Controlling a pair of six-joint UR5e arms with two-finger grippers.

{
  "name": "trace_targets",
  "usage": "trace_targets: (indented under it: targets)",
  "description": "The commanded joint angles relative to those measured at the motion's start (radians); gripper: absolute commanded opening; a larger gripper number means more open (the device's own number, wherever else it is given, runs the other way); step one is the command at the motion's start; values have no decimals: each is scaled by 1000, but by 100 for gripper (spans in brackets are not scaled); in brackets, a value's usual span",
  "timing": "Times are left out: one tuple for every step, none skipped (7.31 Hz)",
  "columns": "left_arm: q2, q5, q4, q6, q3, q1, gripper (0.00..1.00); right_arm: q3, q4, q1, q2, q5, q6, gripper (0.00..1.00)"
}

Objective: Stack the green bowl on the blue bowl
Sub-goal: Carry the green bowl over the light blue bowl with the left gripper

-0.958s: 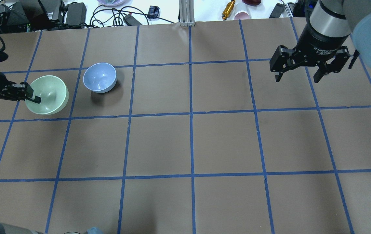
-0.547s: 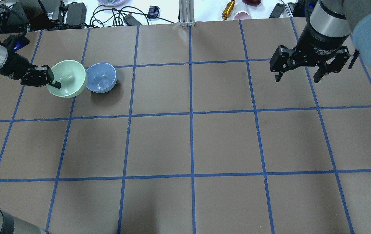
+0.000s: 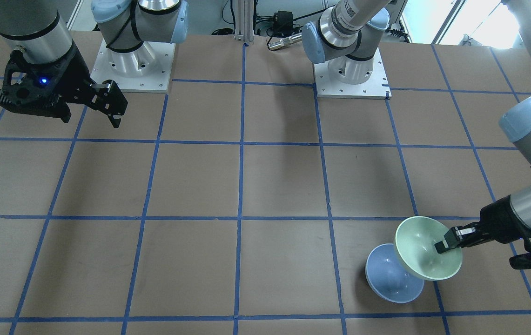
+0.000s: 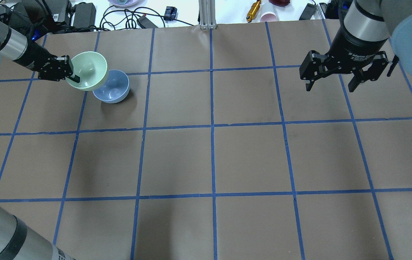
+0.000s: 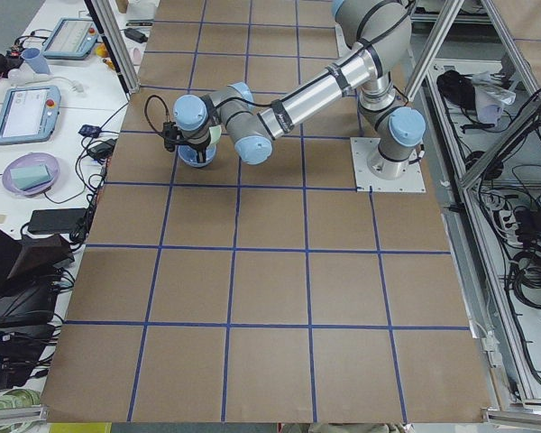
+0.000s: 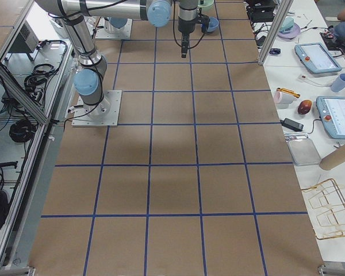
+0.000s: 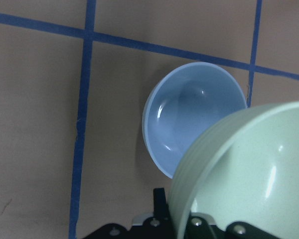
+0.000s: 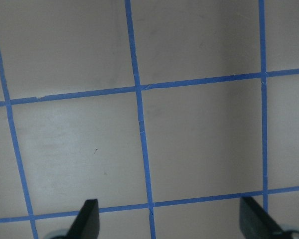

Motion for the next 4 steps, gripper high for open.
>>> trace_targets:
  targets:
    - [-64, 6, 45, -15, 35, -25, 0, 0, 0, 0, 0, 0, 0, 100]
    - [-88, 4, 62, -28, 36, -28, 0, 0, 0, 0, 0, 0, 0, 100]
    - [-99, 4, 90, -42, 36, -36, 0, 0, 0, 0, 0, 0, 0, 100]
    - [-104, 6, 90, -44, 36, -36, 0, 0, 0, 0, 0, 0, 0, 100]
